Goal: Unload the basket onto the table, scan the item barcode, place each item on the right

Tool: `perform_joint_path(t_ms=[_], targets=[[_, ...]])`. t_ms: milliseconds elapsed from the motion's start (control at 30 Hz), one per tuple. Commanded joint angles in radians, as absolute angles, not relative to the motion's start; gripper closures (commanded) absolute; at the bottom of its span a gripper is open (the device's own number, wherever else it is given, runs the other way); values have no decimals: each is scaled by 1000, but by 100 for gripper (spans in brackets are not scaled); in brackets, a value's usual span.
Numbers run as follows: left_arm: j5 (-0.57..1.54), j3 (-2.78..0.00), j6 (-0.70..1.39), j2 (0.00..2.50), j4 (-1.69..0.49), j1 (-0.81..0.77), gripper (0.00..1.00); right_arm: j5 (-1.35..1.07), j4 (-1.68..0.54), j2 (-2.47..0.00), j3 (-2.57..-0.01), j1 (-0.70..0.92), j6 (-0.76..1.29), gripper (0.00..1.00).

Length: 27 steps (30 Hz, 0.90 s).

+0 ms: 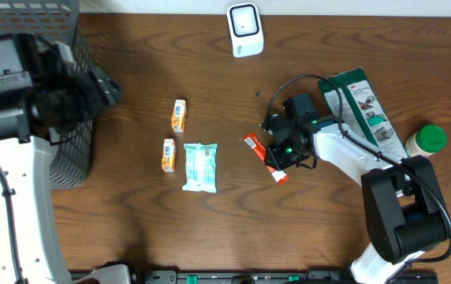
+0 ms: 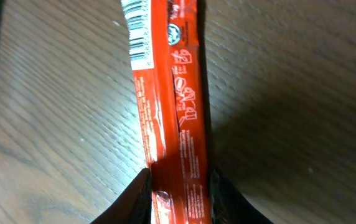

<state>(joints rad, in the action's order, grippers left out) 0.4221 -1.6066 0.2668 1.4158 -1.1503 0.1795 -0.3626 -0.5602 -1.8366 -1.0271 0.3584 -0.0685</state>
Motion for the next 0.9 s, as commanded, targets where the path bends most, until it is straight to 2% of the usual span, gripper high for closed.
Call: perform_joint_path(t_ms=[0, 233, 267, 300, 333, 367, 467, 533, 600, 633, 667, 700, 733, 767, 800, 833, 867], targets=[[487, -1561, 275, 1418, -1163, 117, 18, -400, -553, -1850, -1016, 363, -56, 74], [487, -1544, 275, 1420, -1142, 39, 17, -311, -595, -1850, -1016, 362, -56, 68], [487, -1544, 288, 1420, -1136, 39, 27, -311, -595, -1850, -1016, 362, -56, 68], [487, -1544, 306, 1420, -1135, 39, 41, -312, -595, -1850, -1016, 362, -56, 73], [487, -1542, 326, 1420, -1136, 33, 52, -311, -596, -1849, -1018, 360, -56, 81], [487, -1539, 334, 1420, -1136, 23, 61, -312, -603, -1844, -1023, 355, -56, 83], [485, -1522, 335, 1420, -1127, -25, 72, -333, -633, -1825, -1051, 335, -56, 82], [479, -1494, 336, 1420, -1099, -70, 75, -361, -650, -1802, -1064, 319, -56, 78], [479, -1463, 335, 1421, -1053, -125, 74, -380, -655, -1778, -1065, 305, -57, 68], [479, -1444, 335, 1422, -1013, -167, 62, -379, -667, -1769, -1065, 296, -57, 62], [479, -1442, 335, 1423, -1003, -182, 60, -380, -680, -1767, -1065, 291, -56, 61], [479, -1442, 335, 1423, -1002, -197, 48, -380, -694, -1767, -1065, 288, -56, 60], [479, -1442, 336, 1423, -982, -207, 48, -379, -714, -1767, -1064, 286, -56, 59], [484, -1442, 342, 1423, -951, -213, 51, -380, -732, -1767, -1064, 284, -56, 58], [481, -1442, 355, 1423, -933, -218, 61, -380, -744, -1767, -1064, 284, -56, 56], [472, -1441, 362, 1427, -913, -227, 69, -380, -754, -1767, -1064, 284, -56, 47], [452, -1441, 374, 1431, -900, -237, 74, -380, -760, -1767, -1064, 284, -56, 46]])
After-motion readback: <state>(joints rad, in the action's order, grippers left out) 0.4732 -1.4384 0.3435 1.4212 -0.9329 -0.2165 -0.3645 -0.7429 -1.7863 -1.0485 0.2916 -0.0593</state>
